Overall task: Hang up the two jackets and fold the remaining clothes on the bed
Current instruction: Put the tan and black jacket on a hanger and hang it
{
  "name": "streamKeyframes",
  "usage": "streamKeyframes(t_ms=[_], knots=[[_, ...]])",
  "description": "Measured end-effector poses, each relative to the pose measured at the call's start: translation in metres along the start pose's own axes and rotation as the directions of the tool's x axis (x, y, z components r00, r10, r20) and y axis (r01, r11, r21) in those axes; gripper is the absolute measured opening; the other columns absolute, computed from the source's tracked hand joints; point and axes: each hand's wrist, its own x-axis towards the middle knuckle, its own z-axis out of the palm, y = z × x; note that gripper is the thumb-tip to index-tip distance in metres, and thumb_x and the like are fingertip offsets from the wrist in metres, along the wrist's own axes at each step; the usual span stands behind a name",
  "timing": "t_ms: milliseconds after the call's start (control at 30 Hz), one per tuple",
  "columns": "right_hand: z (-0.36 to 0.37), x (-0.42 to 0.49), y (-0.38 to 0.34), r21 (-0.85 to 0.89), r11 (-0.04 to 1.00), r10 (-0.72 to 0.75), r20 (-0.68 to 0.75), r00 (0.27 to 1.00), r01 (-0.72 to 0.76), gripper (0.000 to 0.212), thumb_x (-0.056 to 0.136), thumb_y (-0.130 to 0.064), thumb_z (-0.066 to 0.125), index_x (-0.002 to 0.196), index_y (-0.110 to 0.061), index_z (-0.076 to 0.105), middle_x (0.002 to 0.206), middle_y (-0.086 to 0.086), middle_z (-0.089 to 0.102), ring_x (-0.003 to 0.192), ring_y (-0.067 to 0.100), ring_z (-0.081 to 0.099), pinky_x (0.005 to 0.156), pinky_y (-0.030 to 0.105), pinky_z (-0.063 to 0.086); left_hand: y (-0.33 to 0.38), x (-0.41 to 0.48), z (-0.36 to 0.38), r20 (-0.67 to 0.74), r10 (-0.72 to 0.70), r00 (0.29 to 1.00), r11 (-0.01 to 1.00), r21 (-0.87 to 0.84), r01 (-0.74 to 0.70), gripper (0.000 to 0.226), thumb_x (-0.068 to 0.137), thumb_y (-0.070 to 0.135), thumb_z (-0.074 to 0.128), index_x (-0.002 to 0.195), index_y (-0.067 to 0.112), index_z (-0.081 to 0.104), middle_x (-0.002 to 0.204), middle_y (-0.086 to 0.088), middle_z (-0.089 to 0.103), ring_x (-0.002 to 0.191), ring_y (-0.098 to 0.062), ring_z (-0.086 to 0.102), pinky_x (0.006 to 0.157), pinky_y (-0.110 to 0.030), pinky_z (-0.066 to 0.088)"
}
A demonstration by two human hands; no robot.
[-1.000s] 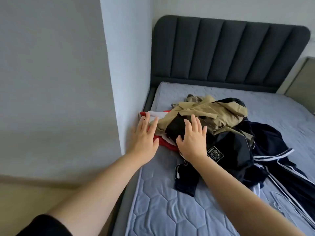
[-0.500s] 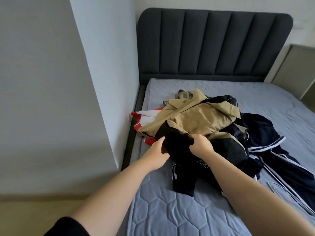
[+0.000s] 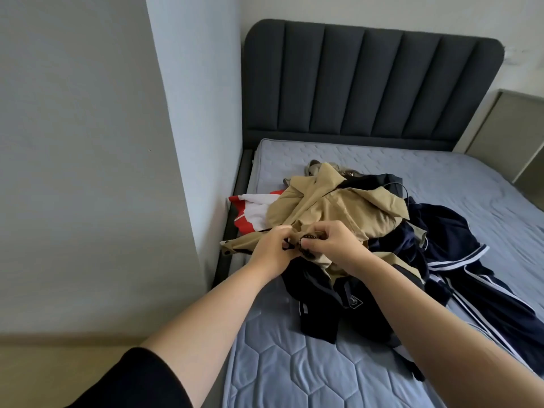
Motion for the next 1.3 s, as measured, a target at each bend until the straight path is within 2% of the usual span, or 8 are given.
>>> streamKeyframes(t_ms=[133, 233, 333, 433, 733, 933, 1100, 1300], knots=[[-0.004, 0.001, 0.008, 0.033, 0.997, 0.075, -0.375, 0.924, -0.068, 0.029, 0.082, -0.019, 0.069, 0.109, -0.015, 0.060, 0.105, 0.001, 0.059, 0.092, 0.012, 0.057, 0.077, 0.027, 0.049, 0.004, -0.004, -0.008, -0.019, -0.050, 0.999, 0.998, -0.037, 0.049, 0.015, 0.087, 0.018, 0.064, 0.101, 0.016, 0.068, 0.097, 0.004, 0.069, 0.093, -0.014, 0.062, 0.083, -0.028, 0.048], [-0.020, 0.005, 0.024, 0.247, 0.925, 0.380, -0.642, 0.666, -0.290, 0.070, 0.078, -0.039, 0.070, 0.136, -0.016, 0.039, 0.134, 0.003, 0.039, 0.123, 0.020, 0.040, 0.100, 0.038, 0.039, 0.011, -0.007, -0.012, -0.024, -0.063, 0.998, 0.997, -0.040, 0.062, 0.007, 0.088, 0.020, 0.062, 0.094, 0.021, 0.066, 0.082, 0.014, 0.063, 0.081, -0.008, 0.058, 0.070, -0.019, 0.043], [-0.034, 0.009, 0.041, 0.619, 0.674, 0.734, -0.505, 0.454, -0.403, 0.097, 0.070, -0.050, 0.074, 0.145, -0.016, 0.022, 0.145, 0.009, 0.032, 0.132, 0.031, 0.035, 0.105, 0.048, 0.037, 0.020, -0.011, -0.019, 0.045, -0.033, 0.998, 0.997, -0.064, 0.036, 0.016, 0.090, 0.018, 0.057, 0.080, 0.030, 0.060, 0.076, 0.013, 0.063, 0.081, -0.011, 0.059, 0.072, -0.022, 0.043], [-0.034, 0.014, 0.056, 0.814, 0.477, 0.808, -0.258, 0.530, -0.331, 0.097, 0.071, -0.046, 0.077, 0.146, -0.017, 0.021, 0.139, 0.007, 0.042, 0.123, 0.031, 0.047, 0.099, 0.047, 0.043, 0.026, -0.017, -0.025, 0.123, -0.027, 0.992, 0.996, -0.085, 0.038, 0.018, 0.092, 0.015, 0.054, 0.081, 0.026, 0.062, 0.083, 0.003, 0.066, 0.089, -0.019, 0.060, 0.082, -0.030, 0.044], [0.001, 0.034, 0.017, 0.621, 0.724, 0.544, -0.248, 0.802, -0.300, 0.035, 0.086, 0.001, 0.047, 0.113, -0.011, 0.066, 0.089, 0.011, 0.063, 0.077, 0.024, 0.059, 0.067, 0.032, 0.052, -0.006, -0.033, -0.066, 0.312, -0.299, 0.902, 0.944, -0.040, 0.327, 0.045, 0.087, -0.005, 0.043, 0.120, 0.021, 0.059, 0.103, -0.001, 0.063, 0.089, -0.017, 0.059, 0.071, -0.024, 0.048], [0.025, 0.004, -0.019, 0.428, 0.826, 0.354, 0.111, 0.929, -0.366, 0.028, 0.087, -0.006, 0.046, 0.070, -0.008, 0.067, 0.069, 0.012, 0.068, 0.070, 0.024, 0.067, 0.056, 0.027, 0.052, -0.015, -0.035, -0.087, 0.117, -0.549, 0.828, 0.585, -0.653, 0.481, 0.058, 0.092, 0.052, 0.048, 0.144, 0.039, 0.025, 0.121, 0.007, 0.048, 0.104, -0.020, 0.052, 0.091, -0.044, 0.043], [0.023, -0.010, -0.014, 0.013, 0.873, 0.377, 0.613, 0.694, -0.487, 0.027, 0.087, 0.010, 0.041, 0.098, 0.004, 0.066, 0.093, 0.019, 0.066, 0.085, 0.030, 0.062, 0.080, 0.037, 0.052, -0.017, -0.035, -0.081, 0.311, -0.545, 0.778, 0.352, -0.758, 0.550, 0.068, 0.079, 0.064, 0.058, 0.135, 0.026, 0.046, 0.120, -0.008, 0.062, 0.107, -0.028, 0.060, 0.091, -0.045, 0.049], [0.010, 0.006, 0.032, 0.563, 0.578, 0.681, 0.065, 0.730, -0.590, 0.018, 0.093, -0.022, 0.049, 0.083, -0.007, 0.050, 0.074, 0.010, 0.049, 0.061, 0.022, 0.048, 0.061, 0.034, 0.043, -0.023, -0.046, -0.061, 0.062, -0.619, 0.783, 0.655, -0.510, 0.558, 0.068, 0.081, 0.002, 0.060, 0.142, 0.022, 0.037, 0.112, -0.006, 0.058, 0.099, -0.025, 0.055, 0.078, -0.033, 0.048]])
